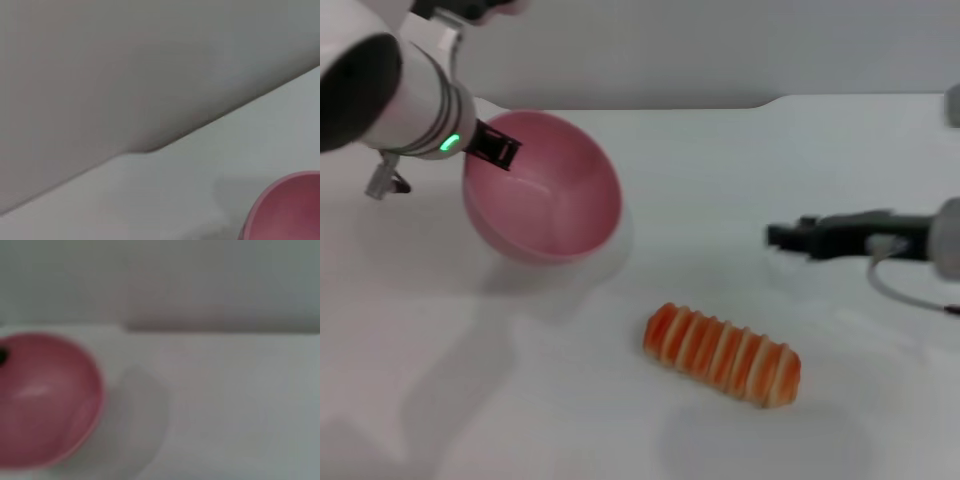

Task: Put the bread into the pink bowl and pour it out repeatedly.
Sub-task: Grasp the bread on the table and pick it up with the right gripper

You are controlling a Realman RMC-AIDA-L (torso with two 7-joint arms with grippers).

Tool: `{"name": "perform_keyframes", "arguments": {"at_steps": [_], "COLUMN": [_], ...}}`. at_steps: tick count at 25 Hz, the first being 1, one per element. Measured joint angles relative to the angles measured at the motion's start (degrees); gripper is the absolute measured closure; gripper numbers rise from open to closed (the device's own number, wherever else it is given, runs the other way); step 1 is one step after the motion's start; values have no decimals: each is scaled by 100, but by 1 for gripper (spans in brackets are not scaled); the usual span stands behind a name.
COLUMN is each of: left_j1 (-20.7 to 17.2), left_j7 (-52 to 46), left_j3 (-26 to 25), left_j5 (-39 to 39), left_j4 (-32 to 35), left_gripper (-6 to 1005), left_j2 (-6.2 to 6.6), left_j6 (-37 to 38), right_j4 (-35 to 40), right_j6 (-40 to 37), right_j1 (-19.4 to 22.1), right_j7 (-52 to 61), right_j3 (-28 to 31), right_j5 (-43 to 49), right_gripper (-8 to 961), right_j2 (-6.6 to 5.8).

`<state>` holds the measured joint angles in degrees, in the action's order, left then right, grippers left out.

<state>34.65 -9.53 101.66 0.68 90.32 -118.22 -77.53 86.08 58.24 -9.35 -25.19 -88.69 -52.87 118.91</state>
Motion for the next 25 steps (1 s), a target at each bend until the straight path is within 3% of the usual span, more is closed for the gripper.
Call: {"name": "perform_keyframes", "arguments": {"at_steps": [6, 13, 25], "left_j1": [-23, 39, 71], "left_j7": [69, 135, 168], "left_j3": [-287, -305, -260], "left_j5": [-21, -13, -32], "left_j4": [-88, -335, -347], "left_gripper": [918, 917, 915], "left_j2": [8, 10, 10], "left_j6": [81, 265, 292], "right_j4": [-858, -1191, -1731], "right_j6": [-246, -422, -602], "right_j1": [-470, -638, -965], "right_j7": [145, 241, 233], "right_j3": [-972, -1197, -1345], "right_j5": [-50, -120, -392], "right_gripper": [514, 356, 356], "right_j2": [17, 19, 27]}}
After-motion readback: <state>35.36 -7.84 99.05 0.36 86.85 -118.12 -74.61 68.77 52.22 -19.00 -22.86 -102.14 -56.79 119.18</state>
